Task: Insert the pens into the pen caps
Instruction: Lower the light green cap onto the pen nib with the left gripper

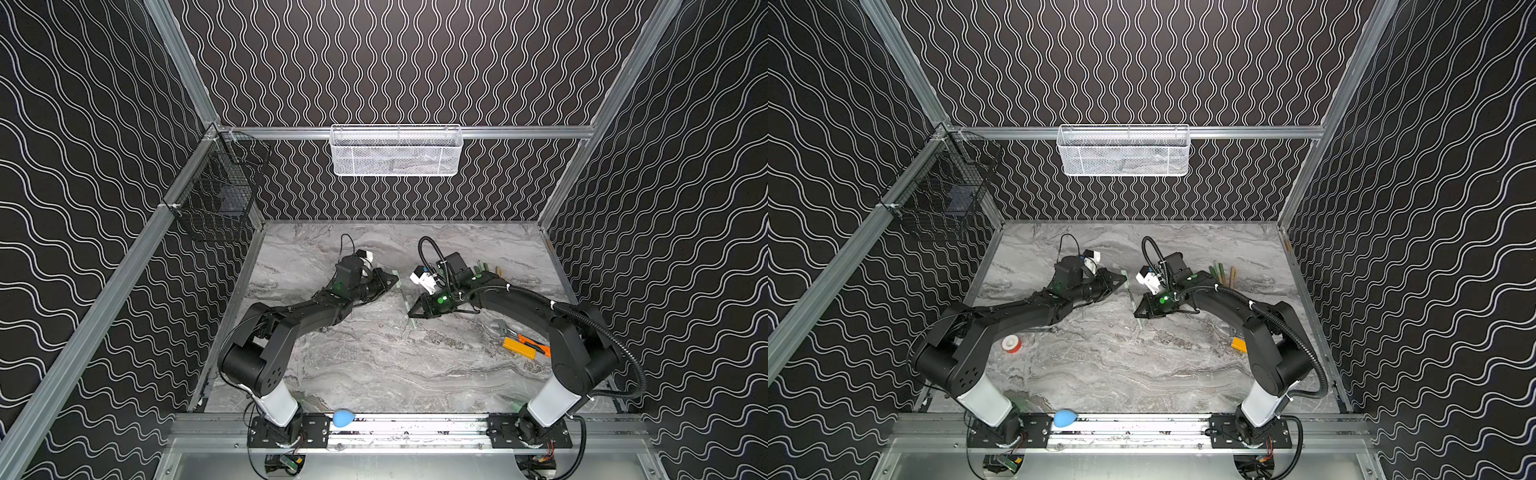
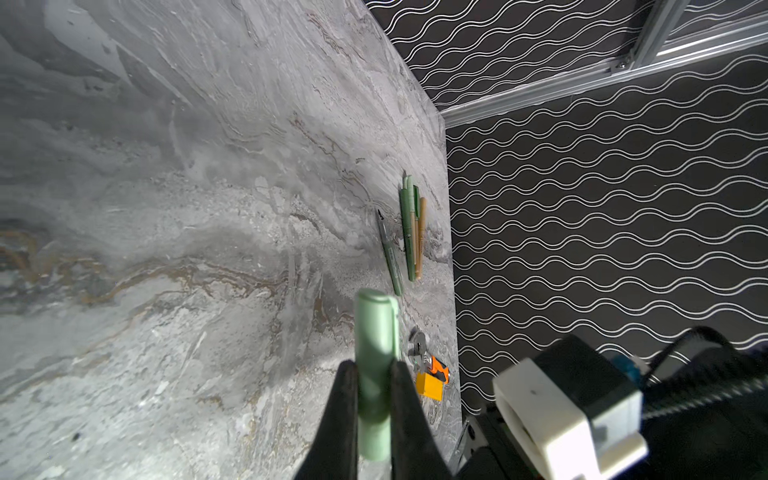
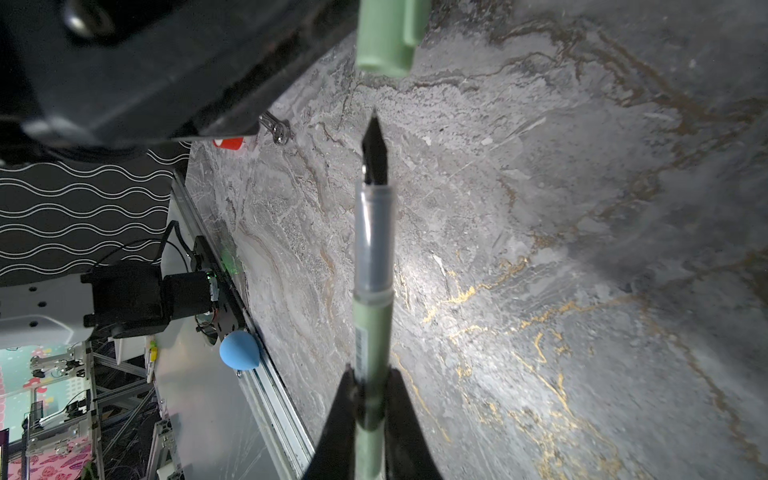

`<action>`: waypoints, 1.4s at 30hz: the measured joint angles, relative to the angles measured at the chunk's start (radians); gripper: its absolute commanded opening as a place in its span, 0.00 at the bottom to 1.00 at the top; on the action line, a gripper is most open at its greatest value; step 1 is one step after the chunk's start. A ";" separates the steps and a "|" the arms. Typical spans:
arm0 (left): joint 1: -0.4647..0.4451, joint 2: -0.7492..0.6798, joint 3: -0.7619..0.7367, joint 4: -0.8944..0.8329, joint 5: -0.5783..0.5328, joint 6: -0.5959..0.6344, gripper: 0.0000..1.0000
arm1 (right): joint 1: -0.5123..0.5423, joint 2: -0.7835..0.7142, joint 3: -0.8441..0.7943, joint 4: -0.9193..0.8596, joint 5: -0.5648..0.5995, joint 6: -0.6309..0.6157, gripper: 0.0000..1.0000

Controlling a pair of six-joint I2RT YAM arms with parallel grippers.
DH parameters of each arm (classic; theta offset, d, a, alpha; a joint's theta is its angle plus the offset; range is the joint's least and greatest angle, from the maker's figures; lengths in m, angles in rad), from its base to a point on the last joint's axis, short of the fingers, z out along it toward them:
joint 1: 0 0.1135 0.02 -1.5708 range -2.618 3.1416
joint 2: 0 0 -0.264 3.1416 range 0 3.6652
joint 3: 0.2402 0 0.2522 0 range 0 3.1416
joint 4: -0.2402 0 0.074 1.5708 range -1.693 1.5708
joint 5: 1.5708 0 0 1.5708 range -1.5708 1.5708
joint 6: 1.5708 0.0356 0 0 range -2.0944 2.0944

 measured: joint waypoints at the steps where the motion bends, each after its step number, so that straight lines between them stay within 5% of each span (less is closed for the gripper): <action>1: 0.000 0.003 0.003 0.003 0.000 0.000 0.05 | 0.000 0.000 0.000 0.000 0.000 0.000 0.00; 42: -0.030 -0.055 -0.002 -0.053 0.025 0.053 0.04 | 0.000 -0.023 -0.014 0.016 0.005 0.020 0.00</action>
